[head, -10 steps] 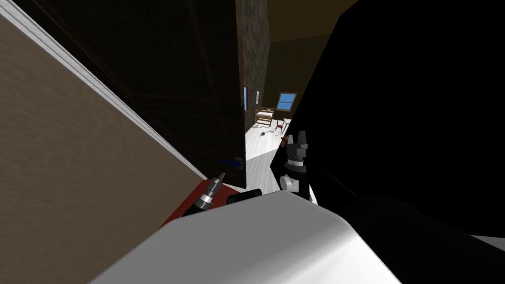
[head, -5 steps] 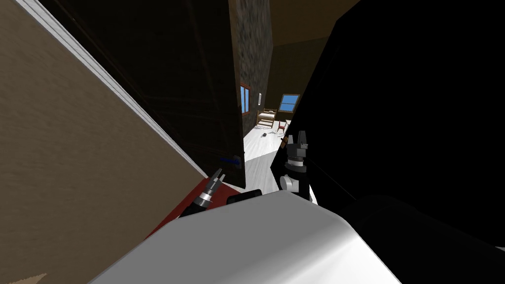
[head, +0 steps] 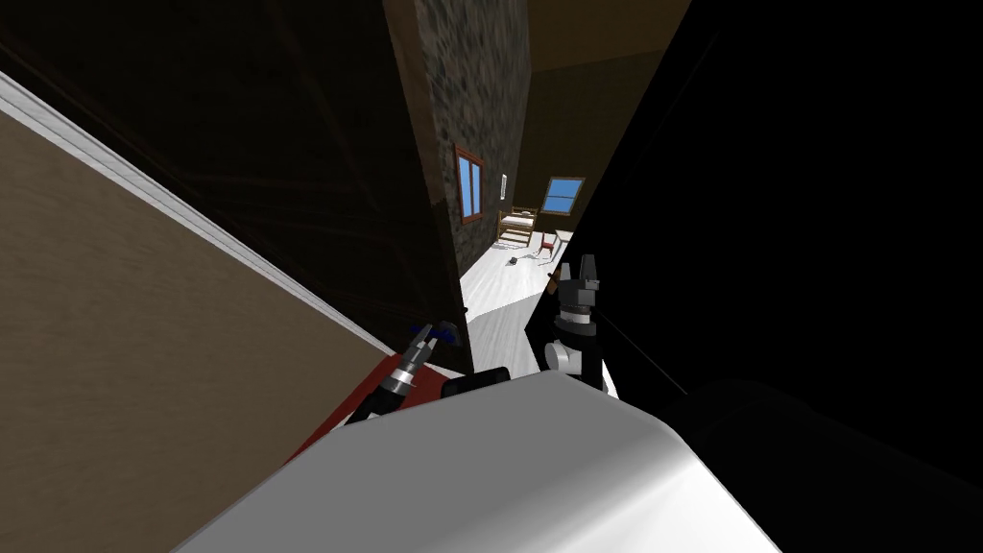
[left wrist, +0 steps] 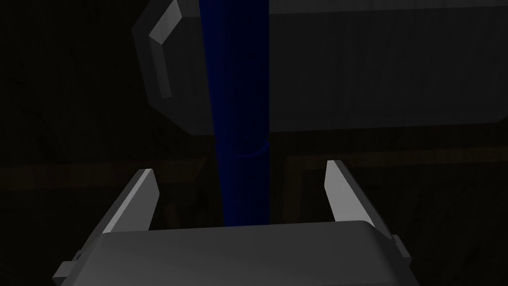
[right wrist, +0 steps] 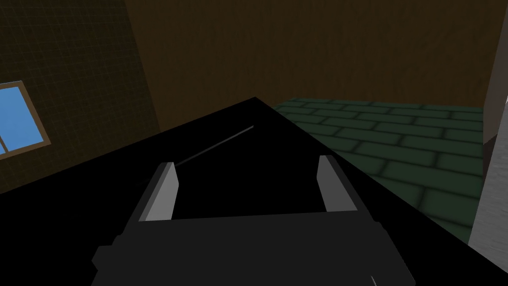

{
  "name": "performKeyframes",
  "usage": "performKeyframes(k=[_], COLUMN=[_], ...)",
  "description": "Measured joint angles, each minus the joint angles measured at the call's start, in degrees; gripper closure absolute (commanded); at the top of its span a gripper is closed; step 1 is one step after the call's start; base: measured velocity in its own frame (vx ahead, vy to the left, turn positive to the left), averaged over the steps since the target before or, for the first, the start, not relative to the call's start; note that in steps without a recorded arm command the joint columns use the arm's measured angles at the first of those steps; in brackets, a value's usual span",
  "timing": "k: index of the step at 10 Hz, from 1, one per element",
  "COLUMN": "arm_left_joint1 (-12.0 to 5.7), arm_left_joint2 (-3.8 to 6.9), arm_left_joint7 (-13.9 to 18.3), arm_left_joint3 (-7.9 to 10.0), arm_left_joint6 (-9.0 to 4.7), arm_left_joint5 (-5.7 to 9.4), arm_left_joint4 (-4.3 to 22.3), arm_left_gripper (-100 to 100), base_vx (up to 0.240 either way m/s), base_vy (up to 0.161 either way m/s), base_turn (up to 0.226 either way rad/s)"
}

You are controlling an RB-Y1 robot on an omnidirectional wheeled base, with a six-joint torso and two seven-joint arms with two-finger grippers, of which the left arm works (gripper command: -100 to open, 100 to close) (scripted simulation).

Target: Push the door open

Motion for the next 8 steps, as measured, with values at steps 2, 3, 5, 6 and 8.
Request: performKeyframes(k=[2, 3, 5, 6, 8], arm_left_joint1=[-0.04, -0.07, 0.00, 0.06, -0.42], arm_left_joint2=[-0.02, -0.03, 0.00, 0.02, -0.96], arm_left_joint7=[0.01, -0.03, -0.03, -0.03, -0.15], arm_left_joint3=[0.01, 0.03, -0.06, -0.09, 0.30], arm_left_joint6=[0.04, 0.09, 0.17, 0.19, 0.55], arm_left_joint5=[0.00, -0.01, -0.02, -0.02, -0.39], arm_left_joint4=[0.00, 0.06, 0.10, 0.14, 1.17], arm_left_gripper=[100, 100, 100, 100, 100], base_vx=[-0.010, -0.015, -0.010, -0.005, 0.067], base_vy=[0.006, 0.010, 0.005, 0.002, -0.055], base_turn=[-0.009, -0.007, 0.008, 0.003, 0.067])
